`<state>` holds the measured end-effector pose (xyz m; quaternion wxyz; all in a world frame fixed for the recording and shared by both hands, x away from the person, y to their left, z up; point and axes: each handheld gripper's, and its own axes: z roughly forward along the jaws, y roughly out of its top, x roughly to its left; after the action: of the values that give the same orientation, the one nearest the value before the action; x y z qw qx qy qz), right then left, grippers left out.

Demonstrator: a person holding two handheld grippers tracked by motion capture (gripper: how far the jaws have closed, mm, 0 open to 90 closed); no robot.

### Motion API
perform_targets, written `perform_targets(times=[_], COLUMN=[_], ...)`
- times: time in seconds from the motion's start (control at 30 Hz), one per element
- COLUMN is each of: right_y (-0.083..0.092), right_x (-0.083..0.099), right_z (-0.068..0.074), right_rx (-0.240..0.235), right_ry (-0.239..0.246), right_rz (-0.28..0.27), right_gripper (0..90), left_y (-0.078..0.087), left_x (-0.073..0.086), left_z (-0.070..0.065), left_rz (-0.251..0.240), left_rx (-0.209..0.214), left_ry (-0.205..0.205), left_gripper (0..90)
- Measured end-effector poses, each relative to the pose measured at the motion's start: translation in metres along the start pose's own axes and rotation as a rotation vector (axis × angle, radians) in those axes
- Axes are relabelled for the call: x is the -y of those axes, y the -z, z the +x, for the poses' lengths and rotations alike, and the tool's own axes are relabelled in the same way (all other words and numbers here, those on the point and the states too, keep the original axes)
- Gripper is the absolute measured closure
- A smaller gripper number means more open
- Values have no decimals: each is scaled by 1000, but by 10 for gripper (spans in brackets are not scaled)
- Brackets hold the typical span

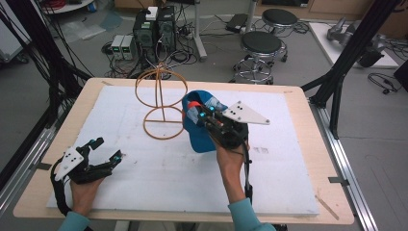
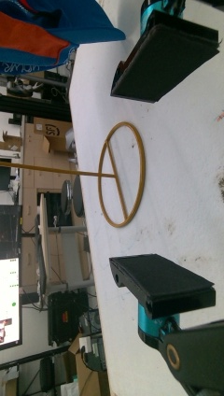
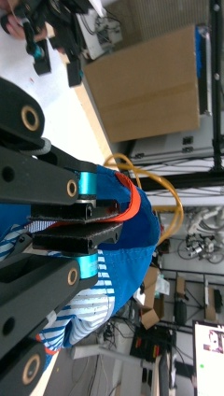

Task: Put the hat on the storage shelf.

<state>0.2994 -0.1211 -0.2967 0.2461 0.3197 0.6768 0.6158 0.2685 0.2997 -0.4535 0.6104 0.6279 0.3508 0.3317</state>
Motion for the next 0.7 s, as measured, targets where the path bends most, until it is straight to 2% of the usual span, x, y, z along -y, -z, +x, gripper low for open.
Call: perform_targets(times=[0.13, 0.33, 0.57, 0.7], right_y=[-2, -7, -11, -11], right_x=[2, 6, 9, 11], right_z=[13, 32, 48, 57], right_rx=[-27, -72, -142, -171], right_ry=[1, 27, 9, 16], right_rz=[12, 44, 77, 77], right_gripper=[856, 835, 792, 751], left_y=[0, 0, 0, 0], left_x=[0, 0, 0, 0], left_z=[0, 0, 0, 0], left_rz=[1, 1, 0, 0], left_rx=[0, 1, 1, 1], left_ry=[-2, 0, 2, 1], left_gripper=[158, 158, 158, 158])
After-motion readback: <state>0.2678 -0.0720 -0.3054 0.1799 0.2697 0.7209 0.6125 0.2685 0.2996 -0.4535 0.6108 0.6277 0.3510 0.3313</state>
